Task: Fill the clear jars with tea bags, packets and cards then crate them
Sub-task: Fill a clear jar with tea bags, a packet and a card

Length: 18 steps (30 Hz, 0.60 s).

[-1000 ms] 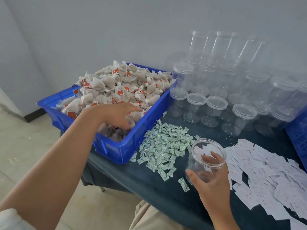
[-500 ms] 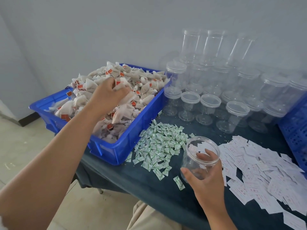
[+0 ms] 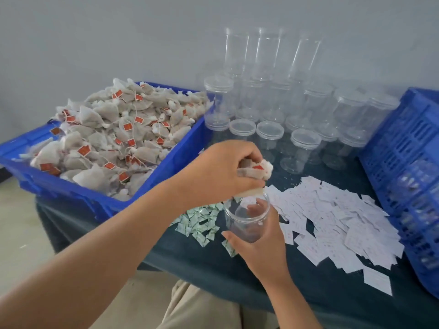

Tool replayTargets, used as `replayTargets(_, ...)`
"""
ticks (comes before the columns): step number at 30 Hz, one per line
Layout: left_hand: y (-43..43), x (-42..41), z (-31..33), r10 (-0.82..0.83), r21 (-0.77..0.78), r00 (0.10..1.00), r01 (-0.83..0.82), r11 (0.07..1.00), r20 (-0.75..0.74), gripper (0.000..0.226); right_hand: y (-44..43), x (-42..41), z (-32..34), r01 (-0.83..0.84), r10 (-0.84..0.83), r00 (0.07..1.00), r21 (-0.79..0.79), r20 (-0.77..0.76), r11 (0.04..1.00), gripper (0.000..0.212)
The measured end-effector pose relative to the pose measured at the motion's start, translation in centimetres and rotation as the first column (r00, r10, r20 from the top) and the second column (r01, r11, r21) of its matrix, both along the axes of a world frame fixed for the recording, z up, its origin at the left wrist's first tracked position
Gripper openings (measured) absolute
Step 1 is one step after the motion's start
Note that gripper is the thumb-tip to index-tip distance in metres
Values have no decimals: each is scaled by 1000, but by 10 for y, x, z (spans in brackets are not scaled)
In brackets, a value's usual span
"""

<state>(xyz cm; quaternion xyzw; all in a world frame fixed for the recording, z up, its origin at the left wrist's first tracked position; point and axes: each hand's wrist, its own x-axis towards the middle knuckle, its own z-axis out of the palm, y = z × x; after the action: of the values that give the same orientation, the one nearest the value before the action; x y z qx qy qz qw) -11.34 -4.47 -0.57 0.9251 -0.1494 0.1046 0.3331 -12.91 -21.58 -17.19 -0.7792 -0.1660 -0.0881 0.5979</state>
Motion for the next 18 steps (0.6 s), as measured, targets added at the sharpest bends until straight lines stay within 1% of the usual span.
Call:
replayTargets(2,-9,1,-8,-131,155,989,140,978,-71,28,0,1,0,6,-6,1000,7,1,1000,76)
replayTargets(4,-8,0,-9,-202,226,971,227,947,-128,32,0,1,0,24,-24,1000,14,16,1000,71)
replayTargets(6,-4,-1,-8,-186,301,978,204,931,-90,24,-1,2,-1,32,-33,999,10,26,999,68)
replayTargets(8,-4,-3,-7,-111,448,994,105,888,-13,16,-2,2,-2,27,-27,1000,35,7,999,71)
replayTargets(9,-5,-5,-7,-88,498,996,78,864,-4,15,-2,2,-2,28,-28,1000,45,6,999,74)
replayTargets(10,-5,-6,-7,-85,522,995,94,848,-42,17,-2,2,-2,29,-29,1000,43,5,999,77)
replayTargets(11,-5,-6,-7,-101,520,987,151,840,-124,19,-2,2,-3,22,-22,1000,33,2,999,79)
replayTargets(12,-4,-6,-5,-126,486,968,219,846,-217,21,-2,1,-3,11,-11,1000,21,-1,1000,80)
replayTargets(13,-1,-7,-3,-146,425,950,257,868,-277,22,-2,1,-3,2,-2,1000,12,0,1000,80)
replayTargets(14,3,-6,0,-149,351,948,246,904,-282,21,-2,0,-2,1,-1,1000,7,3,1000,81)
replayTargets(15,10,-5,3,-126,271,963,190,943,-239,19,-1,0,-1,5,-5,1000,10,5,1000,80)
replayTargets(16,20,-1,4,-68,211,982,105,972,-174,18,-1,0,-1,11,-11,1000,19,4,1000,80)
replayTargets(17,32,6,4,20,206,993,3,978,-113,18,-1,1,-1,19,-19,1000,30,0,999,80)
replayTargets(18,48,13,2,130,267,989,-108,958,-66,19,-2,1,-1,25,-25,1000,41,-5,999,80)
